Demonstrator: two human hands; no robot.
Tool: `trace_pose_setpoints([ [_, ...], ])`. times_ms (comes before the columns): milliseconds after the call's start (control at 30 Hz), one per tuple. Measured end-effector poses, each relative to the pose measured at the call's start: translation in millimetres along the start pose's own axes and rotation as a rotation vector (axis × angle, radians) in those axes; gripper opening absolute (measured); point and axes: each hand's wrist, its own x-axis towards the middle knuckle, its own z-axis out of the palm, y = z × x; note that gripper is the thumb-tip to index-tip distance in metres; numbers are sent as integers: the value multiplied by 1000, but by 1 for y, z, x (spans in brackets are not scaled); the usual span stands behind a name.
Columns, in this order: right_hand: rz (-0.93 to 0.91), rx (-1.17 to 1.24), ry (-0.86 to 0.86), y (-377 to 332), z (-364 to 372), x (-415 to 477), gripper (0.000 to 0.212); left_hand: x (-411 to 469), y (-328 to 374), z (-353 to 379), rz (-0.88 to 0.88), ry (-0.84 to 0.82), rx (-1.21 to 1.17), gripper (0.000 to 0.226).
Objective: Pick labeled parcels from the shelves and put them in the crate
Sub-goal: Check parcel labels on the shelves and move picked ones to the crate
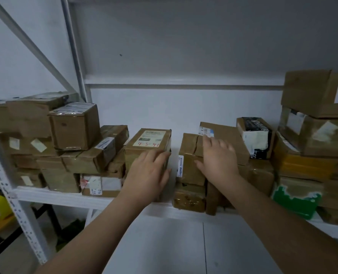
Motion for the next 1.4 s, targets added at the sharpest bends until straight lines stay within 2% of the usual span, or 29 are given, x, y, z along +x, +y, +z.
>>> trace_pose_setpoints([
  [100, -93, 46, 52, 15, 4, 5, 61, 12, 9, 10, -30, 8, -62, 45],
  [200, -156, 63, 141, 23, 7, 6, 59, 22, 15, 19, -60, 51, -125, 43],
  [333, -232, 151, 430, 36, 12, 8, 56, 36, 24, 28, -73, 71, -141, 38],
  [433, -351, 236, 641, 44, 10, 12, 45, 47, 26, 29, -110, 84, -208, 41],
  [500, -417, 295, 714, 47, 5, 16, 40, 55, 24, 26, -141, 103, -290, 45],
  [633, -474, 473, 707, 50, 0, 33, 41, 74, 10, 16, -202, 202, -465, 71],
  [733, -489, 540, 661, 48, -1, 44, 46, 88, -12, 5, -128, 317, -290, 89],
  [800, -461, 589, 623, 44, -2, 49, 57, 96, -28, -3, -113, 368, -133, 80],
  [867, -398, 634, 597, 39, -4, 52, 62, 100, -43, -8, -90, 394, -83, 64],
  [1033, -232, 855, 576, 25, -14, 59, 72, 95, -62, -20, 78, 470, -205, 55],
  [1100, -172, 963, 546, 22, -20, 57, 82, 93, -63, -25, 88, 494, -329, 54],
  [1167, -130, 1119, 507, 19, -26, 54, 74, 90, -58, -32, 9, 483, -523, 56],
  [1267, 3, 1405, 453, 14, -37, 55, 43, 90, -49, -40, -164, 461, -786, 54],
  [1400, 127, 1463, 446, 4, -44, 58, 27, 94, -46, -42, -273, 501, -885, 40],
])
